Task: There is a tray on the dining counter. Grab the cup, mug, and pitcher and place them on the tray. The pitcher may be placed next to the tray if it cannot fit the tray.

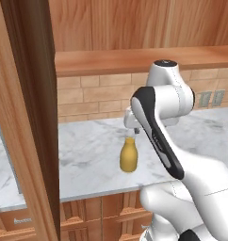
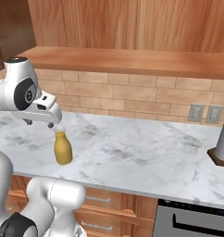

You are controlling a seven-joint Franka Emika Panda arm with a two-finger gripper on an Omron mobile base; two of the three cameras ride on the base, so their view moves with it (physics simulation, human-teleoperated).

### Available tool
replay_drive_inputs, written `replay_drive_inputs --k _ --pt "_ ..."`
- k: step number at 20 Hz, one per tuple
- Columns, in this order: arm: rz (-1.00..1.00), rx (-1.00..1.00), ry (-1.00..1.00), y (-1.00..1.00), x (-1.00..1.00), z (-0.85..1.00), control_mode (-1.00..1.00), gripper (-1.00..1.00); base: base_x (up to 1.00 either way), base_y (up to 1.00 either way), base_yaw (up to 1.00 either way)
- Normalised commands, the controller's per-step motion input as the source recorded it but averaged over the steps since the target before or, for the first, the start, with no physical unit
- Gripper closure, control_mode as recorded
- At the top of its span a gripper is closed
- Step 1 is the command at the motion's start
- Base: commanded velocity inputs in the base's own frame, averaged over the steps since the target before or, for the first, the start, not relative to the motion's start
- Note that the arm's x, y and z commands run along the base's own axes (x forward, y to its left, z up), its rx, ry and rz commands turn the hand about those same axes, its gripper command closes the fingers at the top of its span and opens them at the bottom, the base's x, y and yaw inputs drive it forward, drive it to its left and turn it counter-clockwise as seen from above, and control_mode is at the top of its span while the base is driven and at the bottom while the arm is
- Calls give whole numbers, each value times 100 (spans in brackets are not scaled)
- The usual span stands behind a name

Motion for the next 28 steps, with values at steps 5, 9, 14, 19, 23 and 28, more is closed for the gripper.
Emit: replay_drive_inputs --k 5,9,14,19,23,28 --pt "0 1 2 3 28 -16 -100 -100 0 0 0" --pt "0 0 0 4 22 -21 -100 -100 0 0 0" --pt "0 0 0 2 20 -19 -100 -100 0 0 0" --pt "0 0 0 0 28 -18 -100 -100 0 0 0" --pt "0 0 0 2 27 -15 -100 -100 0 0 0" --pt "0 0 0 4 26 -10 -100 -100 0 0 0"
